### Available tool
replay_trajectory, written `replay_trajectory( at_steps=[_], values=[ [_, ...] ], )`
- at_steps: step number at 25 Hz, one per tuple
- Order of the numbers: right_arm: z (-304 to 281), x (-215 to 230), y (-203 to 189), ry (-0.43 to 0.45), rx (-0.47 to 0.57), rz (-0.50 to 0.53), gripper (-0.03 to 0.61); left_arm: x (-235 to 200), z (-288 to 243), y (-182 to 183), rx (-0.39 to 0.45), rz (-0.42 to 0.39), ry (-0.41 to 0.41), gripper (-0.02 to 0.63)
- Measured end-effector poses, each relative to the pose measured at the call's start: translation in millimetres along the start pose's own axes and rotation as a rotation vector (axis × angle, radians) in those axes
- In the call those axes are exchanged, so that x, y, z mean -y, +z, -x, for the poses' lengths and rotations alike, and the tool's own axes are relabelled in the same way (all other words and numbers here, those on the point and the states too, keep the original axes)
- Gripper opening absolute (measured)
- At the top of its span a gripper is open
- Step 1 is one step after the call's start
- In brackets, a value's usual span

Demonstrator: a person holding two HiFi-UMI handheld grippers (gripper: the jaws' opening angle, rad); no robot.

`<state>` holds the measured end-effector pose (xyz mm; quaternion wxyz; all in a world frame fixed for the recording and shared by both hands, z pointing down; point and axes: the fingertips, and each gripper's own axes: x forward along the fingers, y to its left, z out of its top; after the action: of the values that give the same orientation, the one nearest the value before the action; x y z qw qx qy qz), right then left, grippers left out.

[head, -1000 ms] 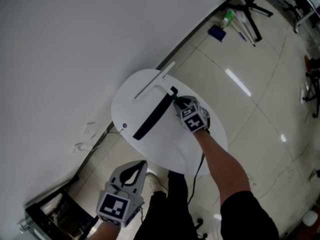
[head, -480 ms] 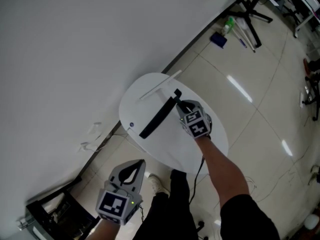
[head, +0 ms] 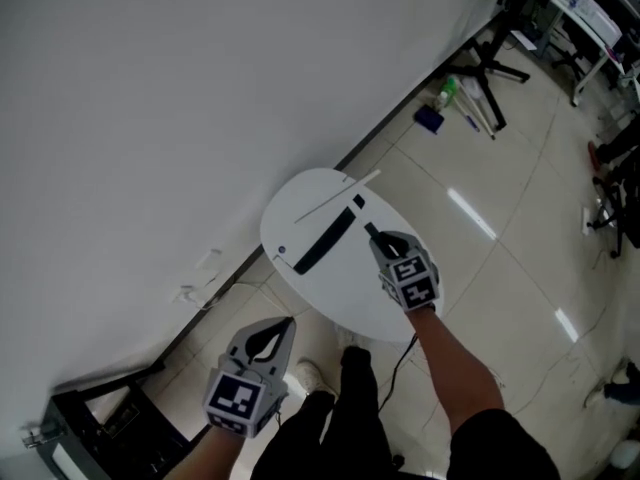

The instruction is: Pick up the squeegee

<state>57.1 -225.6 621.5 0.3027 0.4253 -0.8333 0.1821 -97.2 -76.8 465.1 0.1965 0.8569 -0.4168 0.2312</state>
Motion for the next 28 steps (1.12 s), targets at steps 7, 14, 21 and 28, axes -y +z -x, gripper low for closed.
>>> replay_trajectory(
  at_steps=[7, 14, 21, 28],
  values=[
    [162.5, -54.7, 40.3, -0.091, 0.101, -0.032, 0.097, 16.5, 99.5, 23.9, 0.126, -0.078, -0.036, 0.005],
    [313.9, -117.2, 48.2, -0.130, 0.185, -0.042, 0.097, 27.5, 183.8, 7.2, 0.161, -0.037, 0.008, 0.005],
    [377.2, -139.0, 39.2, -0.096, 0.263, -0.098, 0.097, 32.7, 193.2, 10.8, 0.207, -0.024, 0.063, 0.005],
    [408.4, -129.1, 20.1, -0.040, 0.252, -0.055, 0.095, 80.6, 173.6, 31.8, 0.244, -0.023, 0.086, 0.005]
  ],
)
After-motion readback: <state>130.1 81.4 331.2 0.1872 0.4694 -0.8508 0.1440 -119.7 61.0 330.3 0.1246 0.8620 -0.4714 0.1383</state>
